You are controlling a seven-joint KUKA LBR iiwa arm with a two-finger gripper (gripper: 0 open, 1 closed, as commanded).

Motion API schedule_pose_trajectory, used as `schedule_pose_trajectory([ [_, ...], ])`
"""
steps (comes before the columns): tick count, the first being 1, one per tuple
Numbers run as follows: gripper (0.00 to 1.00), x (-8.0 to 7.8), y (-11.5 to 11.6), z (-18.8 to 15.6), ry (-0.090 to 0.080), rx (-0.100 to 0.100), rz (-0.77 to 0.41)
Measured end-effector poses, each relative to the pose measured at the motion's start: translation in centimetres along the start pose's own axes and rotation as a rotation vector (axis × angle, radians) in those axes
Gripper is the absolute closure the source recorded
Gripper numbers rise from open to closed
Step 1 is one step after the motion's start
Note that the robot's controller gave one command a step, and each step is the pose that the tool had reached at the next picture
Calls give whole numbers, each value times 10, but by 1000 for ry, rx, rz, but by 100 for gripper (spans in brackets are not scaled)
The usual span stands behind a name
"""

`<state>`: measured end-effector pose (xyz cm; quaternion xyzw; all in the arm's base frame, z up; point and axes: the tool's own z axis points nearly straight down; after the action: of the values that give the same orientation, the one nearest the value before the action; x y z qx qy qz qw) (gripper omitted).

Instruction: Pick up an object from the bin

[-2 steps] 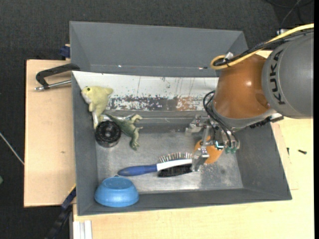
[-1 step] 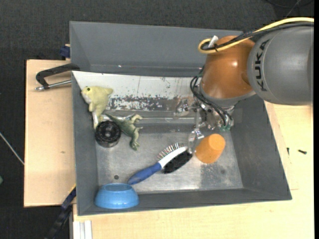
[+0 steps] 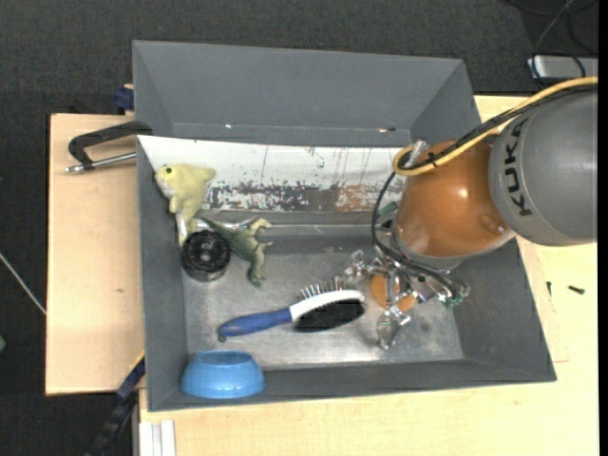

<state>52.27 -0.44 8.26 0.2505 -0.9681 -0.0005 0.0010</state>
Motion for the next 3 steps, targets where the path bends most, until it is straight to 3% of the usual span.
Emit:
schedule_pose_trajectory([
  [1, 100, -1, 0, -1, -2, 2, -1],
  [2, 0, -1, 0, -1, -2, 1, 0],
  [3, 0, -30, 21, -3, -8, 4, -161],
])
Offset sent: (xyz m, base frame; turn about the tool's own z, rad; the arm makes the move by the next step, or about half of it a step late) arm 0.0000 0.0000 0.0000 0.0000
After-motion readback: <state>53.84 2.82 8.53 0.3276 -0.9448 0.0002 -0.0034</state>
